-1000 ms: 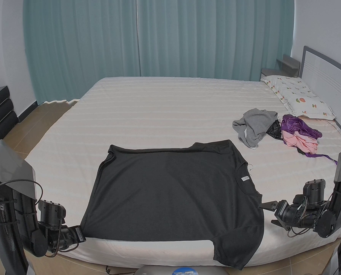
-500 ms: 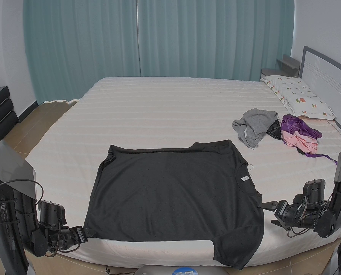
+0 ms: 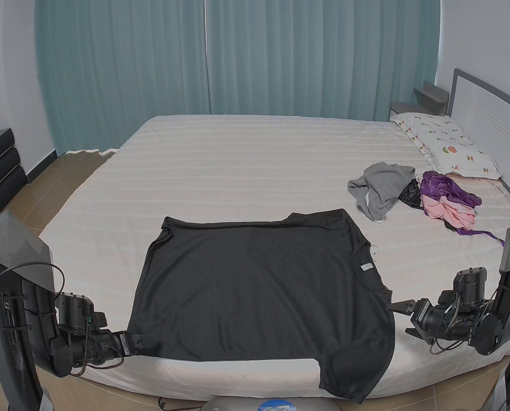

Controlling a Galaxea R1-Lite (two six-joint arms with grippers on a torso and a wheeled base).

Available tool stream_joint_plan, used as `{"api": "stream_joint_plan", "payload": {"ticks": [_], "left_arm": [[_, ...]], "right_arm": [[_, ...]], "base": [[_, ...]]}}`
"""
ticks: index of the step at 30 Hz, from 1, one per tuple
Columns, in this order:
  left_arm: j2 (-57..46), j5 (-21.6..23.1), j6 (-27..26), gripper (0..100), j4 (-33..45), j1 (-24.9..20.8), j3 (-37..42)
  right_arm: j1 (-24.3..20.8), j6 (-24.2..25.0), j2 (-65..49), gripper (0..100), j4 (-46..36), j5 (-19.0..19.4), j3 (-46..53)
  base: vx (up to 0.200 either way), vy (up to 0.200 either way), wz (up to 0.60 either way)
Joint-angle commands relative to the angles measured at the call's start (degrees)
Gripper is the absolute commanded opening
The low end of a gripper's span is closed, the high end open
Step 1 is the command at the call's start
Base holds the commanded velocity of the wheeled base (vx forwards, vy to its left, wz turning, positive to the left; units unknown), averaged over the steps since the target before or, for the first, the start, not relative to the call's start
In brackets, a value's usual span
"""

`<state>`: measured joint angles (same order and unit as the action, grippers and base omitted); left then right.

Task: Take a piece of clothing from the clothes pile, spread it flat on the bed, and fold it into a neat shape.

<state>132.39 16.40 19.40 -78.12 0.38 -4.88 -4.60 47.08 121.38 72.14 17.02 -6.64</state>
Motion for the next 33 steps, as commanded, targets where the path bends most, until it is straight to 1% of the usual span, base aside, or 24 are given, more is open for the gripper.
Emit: {"api": "stream_joint_plan", "payload": {"ticks": [1, 4, 11, 12, 21, 29, 33], "left_arm": [[4.2, -0.3, -2.7, 100, -1.9, 0.2, -0.7], [5.3, -0.3, -3.7, 100, -3.7, -0.2, -0.7], [5.8, -0.5, -3.7, 100, -4.1, -1.0, -0.7], [5.8, -0.5, -3.7, 0, -4.1, -1.0, -0.7], [5.6, -0.7, -3.0, 0, -4.1, -0.7, -0.4], [4.7, -0.6, -1.6, 0, -4.5, 1.2, 1.4], [4.7, -0.5, -0.5, 0, -5.6, 2.2, 2.2]], "right_arm": [[0.0, 0.1, 0.0, 100, 0.1, 0.0, 0.0], [0.0, 0.1, 0.0, 100, 0.1, 0.0, -0.1], [0.0, 0.1, 0.0, 100, 0.1, 0.0, -0.2], [0.0, 0.1, 0.0, 100, 0.1, 0.0, -0.1], [0.0, 0.1, 0.2, 100, 0.1, -0.1, -0.1], [-0.1, -0.1, 1.0, 100, 0.0, -0.2, -0.4], [-1.2, -0.6, 2.0, 100, 0.0, -0.5, -0.9]], "base": [[0.000, 0.000, 0.00], [0.000, 0.000, 0.00], [0.000, 0.000, 0.00], [0.000, 0.000, 0.00], [0.000, 0.000, 0.00], [0.000, 0.000, 0.00], [0.000, 0.000, 0.00]]}}
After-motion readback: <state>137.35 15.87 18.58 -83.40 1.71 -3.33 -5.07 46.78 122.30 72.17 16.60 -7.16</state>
